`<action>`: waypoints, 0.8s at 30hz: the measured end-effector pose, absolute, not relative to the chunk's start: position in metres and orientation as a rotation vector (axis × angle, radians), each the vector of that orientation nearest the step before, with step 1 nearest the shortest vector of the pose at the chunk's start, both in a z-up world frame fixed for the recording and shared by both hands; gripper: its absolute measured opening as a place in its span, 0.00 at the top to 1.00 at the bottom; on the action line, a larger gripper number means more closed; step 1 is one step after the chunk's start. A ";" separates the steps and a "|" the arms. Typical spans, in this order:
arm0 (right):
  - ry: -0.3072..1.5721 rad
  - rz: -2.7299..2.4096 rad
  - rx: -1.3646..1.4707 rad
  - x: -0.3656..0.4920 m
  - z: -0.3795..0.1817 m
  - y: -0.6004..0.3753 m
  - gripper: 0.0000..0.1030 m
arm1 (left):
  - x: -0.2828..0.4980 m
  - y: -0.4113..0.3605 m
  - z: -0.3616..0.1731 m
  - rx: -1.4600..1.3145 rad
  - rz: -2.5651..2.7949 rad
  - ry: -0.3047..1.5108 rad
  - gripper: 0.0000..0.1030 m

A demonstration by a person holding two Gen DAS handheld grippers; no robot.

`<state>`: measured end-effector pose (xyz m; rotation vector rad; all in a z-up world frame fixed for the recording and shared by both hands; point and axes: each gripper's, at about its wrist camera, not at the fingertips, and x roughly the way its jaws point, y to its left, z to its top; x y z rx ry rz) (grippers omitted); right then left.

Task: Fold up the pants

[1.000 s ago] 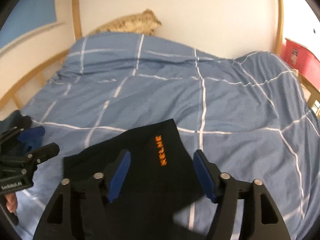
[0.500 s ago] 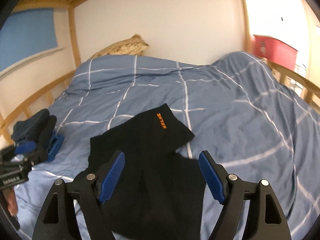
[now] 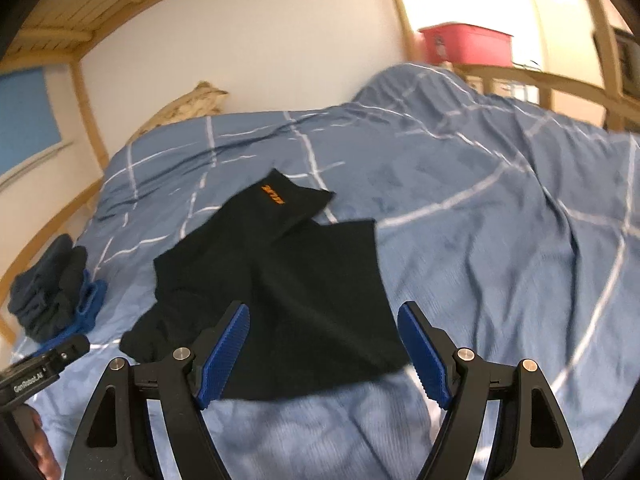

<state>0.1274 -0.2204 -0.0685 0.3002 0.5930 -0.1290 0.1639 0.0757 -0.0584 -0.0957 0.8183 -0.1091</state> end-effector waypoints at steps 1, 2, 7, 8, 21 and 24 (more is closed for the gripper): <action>0.598 -0.138 0.332 0.123 -0.075 -0.223 0.25 | 0.165 0.074 -0.062 -0.100 -0.112 0.823 0.32; 0.606 -0.141 0.366 0.118 -0.082 -0.225 0.25 | 0.165 0.072 -0.066 -0.093 -0.112 0.827 0.32; 0.642 -0.159 0.442 0.112 -0.105 -0.236 0.25 | 0.168 0.062 -0.078 -0.043 -0.105 0.824 0.32; 0.648 -0.163 0.464 0.111 -0.108 -0.238 0.25 | 0.170 0.061 -0.079 -0.040 -0.106 0.825 0.32; 0.691 -0.161 0.598 0.133 -0.132 -0.247 0.27 | 0.205 0.059 -0.098 -0.113 -0.134 0.873 0.41; 0.707 -0.169 0.601 0.139 -0.136 -0.247 0.34 | 0.213 0.059 -0.108 -0.137 -0.125 0.907 0.50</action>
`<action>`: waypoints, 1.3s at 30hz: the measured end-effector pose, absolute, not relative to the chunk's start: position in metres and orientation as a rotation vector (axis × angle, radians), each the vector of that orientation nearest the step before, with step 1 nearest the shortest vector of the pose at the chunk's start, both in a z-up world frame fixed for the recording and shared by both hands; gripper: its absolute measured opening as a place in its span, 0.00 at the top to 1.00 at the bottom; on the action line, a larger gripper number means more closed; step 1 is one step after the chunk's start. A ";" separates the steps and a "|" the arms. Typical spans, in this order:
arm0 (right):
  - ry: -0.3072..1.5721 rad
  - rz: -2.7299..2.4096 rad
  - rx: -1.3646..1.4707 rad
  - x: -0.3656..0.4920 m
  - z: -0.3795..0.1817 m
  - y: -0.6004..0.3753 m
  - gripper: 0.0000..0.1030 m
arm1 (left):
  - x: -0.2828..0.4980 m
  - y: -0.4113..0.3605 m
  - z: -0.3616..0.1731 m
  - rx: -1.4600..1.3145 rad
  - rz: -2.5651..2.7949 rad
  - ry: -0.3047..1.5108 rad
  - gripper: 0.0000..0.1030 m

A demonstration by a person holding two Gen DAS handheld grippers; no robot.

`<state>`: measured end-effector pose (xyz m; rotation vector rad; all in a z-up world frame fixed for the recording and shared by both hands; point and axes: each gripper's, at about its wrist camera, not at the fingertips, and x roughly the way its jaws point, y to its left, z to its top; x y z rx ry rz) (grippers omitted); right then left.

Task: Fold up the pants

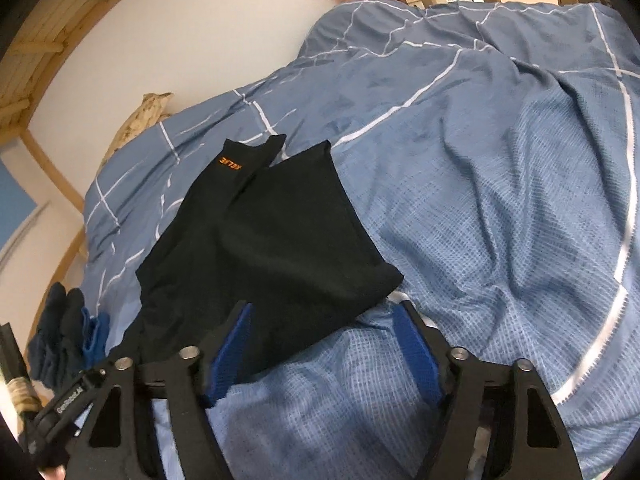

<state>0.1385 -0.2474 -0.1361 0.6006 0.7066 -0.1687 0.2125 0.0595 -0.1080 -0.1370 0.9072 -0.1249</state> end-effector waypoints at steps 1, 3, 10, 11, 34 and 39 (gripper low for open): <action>0.716 -0.174 0.601 0.140 -0.138 -0.248 0.35 | 0.214 0.060 -0.111 -0.148 -0.123 0.915 0.53; 0.725 -0.179 0.602 0.143 -0.140 -0.249 0.40 | 0.215 0.060 -0.115 -0.163 -0.119 0.925 0.64; 0.747 -0.146 0.541 0.149 -0.139 -0.247 0.84 | 0.203 0.059 -0.113 -0.163 -0.093 0.917 0.77; 0.748 -0.134 0.534 0.149 -0.139 -0.248 0.86 | 0.201 0.059 -0.112 -0.156 -0.090 0.911 0.78; 0.461 -0.016 0.479 0.206 -0.023 -0.272 0.96 | 0.239 0.053 -0.039 -0.251 -0.060 0.888 0.81; 0.454 0.032 0.452 0.268 0.011 -0.265 0.96 | 0.284 0.058 -0.027 -0.288 -0.058 0.927 0.82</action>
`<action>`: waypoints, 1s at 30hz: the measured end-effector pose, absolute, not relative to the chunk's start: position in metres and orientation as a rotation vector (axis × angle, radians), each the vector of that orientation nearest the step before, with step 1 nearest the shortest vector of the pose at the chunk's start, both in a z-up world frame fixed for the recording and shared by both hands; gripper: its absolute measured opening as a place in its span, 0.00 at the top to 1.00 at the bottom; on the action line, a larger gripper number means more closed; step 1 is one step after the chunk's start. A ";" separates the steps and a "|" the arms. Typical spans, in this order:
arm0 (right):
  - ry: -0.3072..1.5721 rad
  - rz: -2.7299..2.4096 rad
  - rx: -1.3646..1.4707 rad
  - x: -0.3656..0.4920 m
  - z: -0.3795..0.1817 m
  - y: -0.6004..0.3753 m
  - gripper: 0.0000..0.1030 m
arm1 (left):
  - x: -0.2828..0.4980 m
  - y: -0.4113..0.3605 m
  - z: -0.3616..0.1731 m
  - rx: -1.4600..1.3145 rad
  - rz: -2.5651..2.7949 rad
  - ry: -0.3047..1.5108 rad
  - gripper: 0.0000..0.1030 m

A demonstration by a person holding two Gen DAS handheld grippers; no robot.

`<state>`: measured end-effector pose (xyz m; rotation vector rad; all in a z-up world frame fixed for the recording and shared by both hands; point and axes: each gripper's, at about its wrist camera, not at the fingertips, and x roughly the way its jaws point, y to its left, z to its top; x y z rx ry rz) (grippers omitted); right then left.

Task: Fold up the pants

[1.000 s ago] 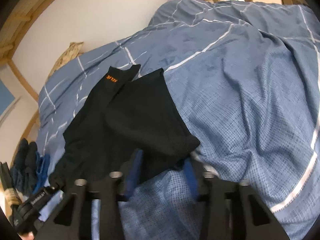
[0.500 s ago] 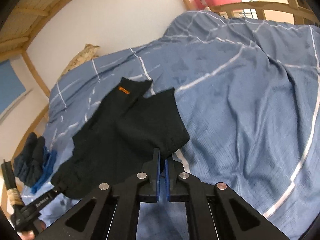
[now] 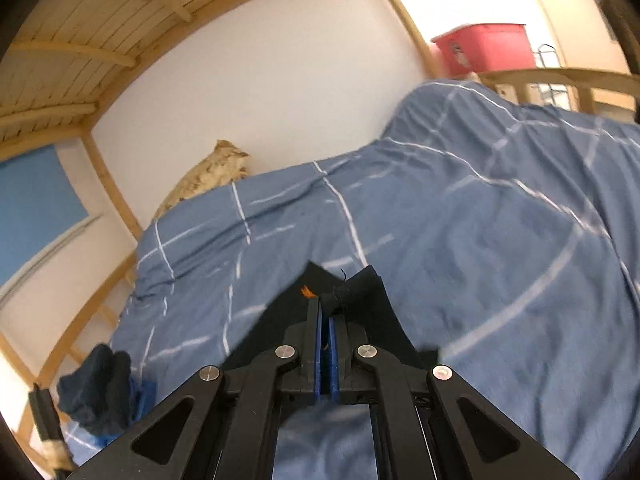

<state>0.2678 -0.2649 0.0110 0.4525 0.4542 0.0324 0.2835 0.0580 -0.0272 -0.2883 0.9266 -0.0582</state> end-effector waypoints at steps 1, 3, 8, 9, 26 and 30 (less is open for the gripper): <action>0.460 0.043 0.438 0.287 0.019 -0.261 0.96 | 0.297 0.060 -0.025 -0.291 -0.053 0.935 0.82; 0.472 0.051 0.416 0.311 0.026 -0.255 0.96 | 0.314 0.062 -0.021 -0.295 -0.047 0.947 0.82; 0.538 0.060 0.374 0.385 0.028 -0.241 0.96 | 0.363 0.070 -0.028 -0.304 -0.032 0.990 0.82; 0.552 0.063 0.362 0.399 0.026 -0.239 0.96 | 0.371 0.071 -0.030 -0.302 -0.029 0.995 0.82; 0.749 0.095 0.155 0.541 -0.057 -0.175 0.84 | 0.436 0.110 -0.071 -0.274 0.060 1.006 0.31; 0.707 0.097 0.138 0.529 -0.052 -0.168 0.58 | 0.431 0.119 -0.051 -0.211 0.044 0.938 0.25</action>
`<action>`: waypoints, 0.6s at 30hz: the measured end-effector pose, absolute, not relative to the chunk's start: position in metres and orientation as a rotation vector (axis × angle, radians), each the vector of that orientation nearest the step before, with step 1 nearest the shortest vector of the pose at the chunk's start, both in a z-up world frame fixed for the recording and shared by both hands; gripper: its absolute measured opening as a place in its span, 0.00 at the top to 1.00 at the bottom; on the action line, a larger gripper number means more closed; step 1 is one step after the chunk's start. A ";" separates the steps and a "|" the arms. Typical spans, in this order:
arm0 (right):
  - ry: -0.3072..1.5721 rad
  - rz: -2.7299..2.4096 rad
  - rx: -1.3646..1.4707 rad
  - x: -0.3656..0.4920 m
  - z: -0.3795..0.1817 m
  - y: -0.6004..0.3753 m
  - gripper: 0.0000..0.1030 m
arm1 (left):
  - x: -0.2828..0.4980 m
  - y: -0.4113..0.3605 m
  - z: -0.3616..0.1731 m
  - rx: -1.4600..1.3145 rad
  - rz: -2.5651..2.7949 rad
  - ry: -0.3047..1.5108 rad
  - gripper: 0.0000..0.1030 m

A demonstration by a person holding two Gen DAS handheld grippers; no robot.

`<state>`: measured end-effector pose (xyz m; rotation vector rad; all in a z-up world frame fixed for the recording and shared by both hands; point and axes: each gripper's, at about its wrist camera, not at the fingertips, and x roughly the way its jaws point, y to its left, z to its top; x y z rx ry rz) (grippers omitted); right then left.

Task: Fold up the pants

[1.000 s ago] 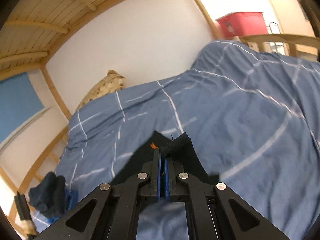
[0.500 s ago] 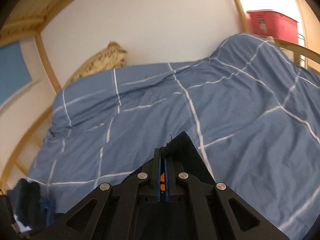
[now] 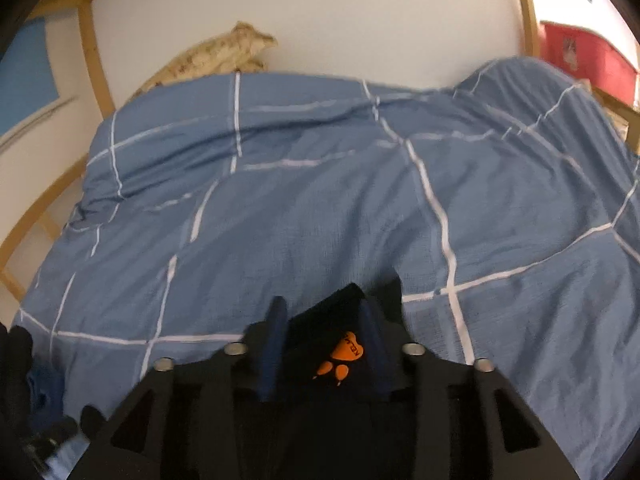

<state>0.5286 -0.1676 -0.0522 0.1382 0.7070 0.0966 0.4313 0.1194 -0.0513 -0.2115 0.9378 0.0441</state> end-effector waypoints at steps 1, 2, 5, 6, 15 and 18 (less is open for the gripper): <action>0.695 0.089 0.119 0.521 -0.049 -0.165 0.58 | 0.429 0.121 -0.048 -0.190 0.031 0.922 0.25; 0.690 0.082 0.102 0.516 -0.047 -0.163 0.57 | 0.428 0.124 -0.046 -0.172 0.012 0.904 0.25; 0.670 0.106 0.050 0.491 -0.039 -0.152 0.57 | 0.423 0.133 -0.053 -0.165 -0.075 0.911 0.25; 0.667 0.144 0.029 0.481 -0.038 -0.147 0.57 | 0.423 0.137 -0.059 -0.179 -0.100 0.920 0.26; 0.666 0.222 -0.084 0.446 -0.056 -0.120 0.53 | 0.436 0.143 -0.114 -0.307 -0.191 0.974 0.40; 0.688 0.192 -0.067 0.447 -0.069 -0.127 0.53 | 0.445 0.140 -0.123 -0.314 -0.203 0.975 0.40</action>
